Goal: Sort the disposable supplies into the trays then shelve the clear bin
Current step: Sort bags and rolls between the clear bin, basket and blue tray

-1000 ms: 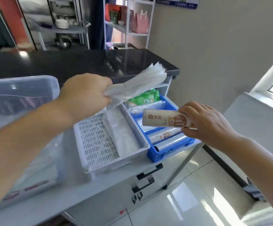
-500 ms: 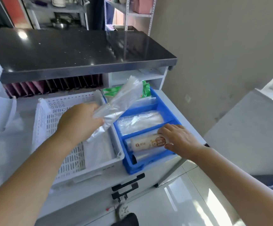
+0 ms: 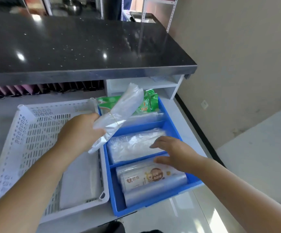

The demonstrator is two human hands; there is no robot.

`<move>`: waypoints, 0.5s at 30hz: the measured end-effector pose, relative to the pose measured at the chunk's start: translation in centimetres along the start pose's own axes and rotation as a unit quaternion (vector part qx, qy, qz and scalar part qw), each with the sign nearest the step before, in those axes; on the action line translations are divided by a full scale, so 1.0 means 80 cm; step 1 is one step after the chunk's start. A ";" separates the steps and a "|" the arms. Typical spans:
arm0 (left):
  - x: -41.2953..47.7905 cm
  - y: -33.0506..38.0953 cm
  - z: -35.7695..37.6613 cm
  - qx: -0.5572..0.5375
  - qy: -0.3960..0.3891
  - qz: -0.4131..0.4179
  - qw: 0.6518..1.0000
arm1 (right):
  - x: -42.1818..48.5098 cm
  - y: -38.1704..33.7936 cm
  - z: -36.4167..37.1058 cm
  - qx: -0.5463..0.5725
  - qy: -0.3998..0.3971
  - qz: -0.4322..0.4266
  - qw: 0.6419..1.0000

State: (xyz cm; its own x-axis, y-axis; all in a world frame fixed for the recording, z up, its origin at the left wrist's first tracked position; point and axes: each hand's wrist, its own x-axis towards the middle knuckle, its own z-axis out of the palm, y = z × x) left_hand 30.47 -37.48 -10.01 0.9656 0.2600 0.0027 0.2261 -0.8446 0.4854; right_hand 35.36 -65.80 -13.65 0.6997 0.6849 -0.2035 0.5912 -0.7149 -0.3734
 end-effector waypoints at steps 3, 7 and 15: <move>0.003 -0.002 0.008 -0.003 0.004 -0.028 1.000 | 0.046 0.015 -0.005 -0.014 0.008 0.009 1.000; 0.001 -0.011 0.014 0.017 0.019 -0.054 0.998 | 0.097 0.031 0.009 -0.071 -0.052 -0.014 0.996; -0.024 -0.009 0.020 0.032 0.047 -0.148 0.987 | 0.126 0.050 0.030 -0.099 -0.067 -0.087 0.989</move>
State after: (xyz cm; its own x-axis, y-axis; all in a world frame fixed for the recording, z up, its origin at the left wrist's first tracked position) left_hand 28.65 -38.12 -11.79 0.8403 0.5399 -0.0495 0.5076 -0.7515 0.4214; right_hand 43.82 -61.42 -19.37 0.5287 0.8032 -0.2743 0.7741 -0.5889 -0.2324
